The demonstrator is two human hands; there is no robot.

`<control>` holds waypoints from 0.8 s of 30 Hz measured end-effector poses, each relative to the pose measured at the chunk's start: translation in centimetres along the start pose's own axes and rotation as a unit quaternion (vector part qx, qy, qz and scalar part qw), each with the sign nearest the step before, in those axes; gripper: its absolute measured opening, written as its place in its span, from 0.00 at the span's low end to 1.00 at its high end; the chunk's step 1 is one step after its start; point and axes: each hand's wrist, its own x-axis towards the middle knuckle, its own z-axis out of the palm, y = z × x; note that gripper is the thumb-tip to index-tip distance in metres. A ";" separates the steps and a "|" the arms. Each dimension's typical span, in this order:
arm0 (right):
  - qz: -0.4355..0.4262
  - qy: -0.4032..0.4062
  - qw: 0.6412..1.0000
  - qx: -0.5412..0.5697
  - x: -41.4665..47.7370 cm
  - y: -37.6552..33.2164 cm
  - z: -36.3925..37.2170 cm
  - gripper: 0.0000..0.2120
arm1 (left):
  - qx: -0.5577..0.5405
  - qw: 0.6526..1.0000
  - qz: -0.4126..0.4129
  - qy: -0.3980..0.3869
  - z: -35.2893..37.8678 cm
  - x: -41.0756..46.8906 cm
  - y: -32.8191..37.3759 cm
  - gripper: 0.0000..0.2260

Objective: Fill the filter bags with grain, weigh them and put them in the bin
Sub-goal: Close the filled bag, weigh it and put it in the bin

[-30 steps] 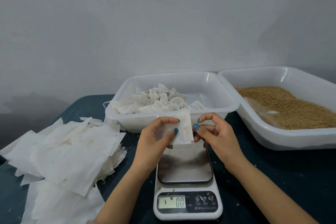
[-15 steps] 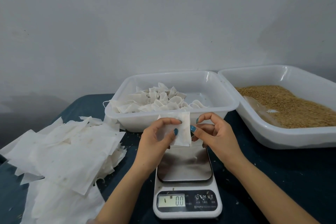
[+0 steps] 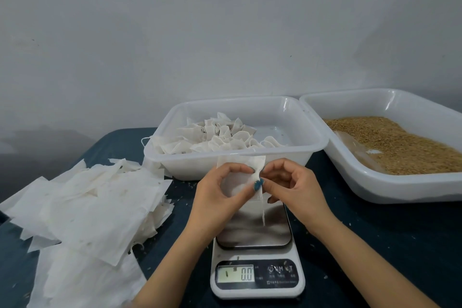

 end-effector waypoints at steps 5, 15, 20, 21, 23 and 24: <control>-0.008 -0.004 1.000 0.003 0.0 0.2 0.1 0.07 | 0.005 1.000 0.005 -0.010 0.0 -0.2 0.2 0.12; 0.016 -0.013 1.000 0.021 0.0 0.1 0.1 0.13 | 0.018 1.000 0.018 -0.002 0.0 -0.3 0.4 0.08; 0.019 -0.018 1.000 0.014 0.0 0.4 0.2 0.07 | 0.019 1.000 0.018 0.009 0.0 -0.3 0.2 0.04; 0.019 -0.019 1.000 0.013 0.0 0.4 0.2 0.05 | 0.014 1.000 0.015 0.013 -0.1 -0.3 0.2 0.03; 0.020 -0.022 1.000 0.011 0.1 0.4 0.2 0.03 | 0.006 1.000 0.009 0.016 -0.1 -0.3 0.2 0.01; 0.021 -0.021 0.999 0.010 0.1 0.4 0.3 0.02 | 0.003 1.000 0.002 0.019 -0.1 -0.3 0.1 0.01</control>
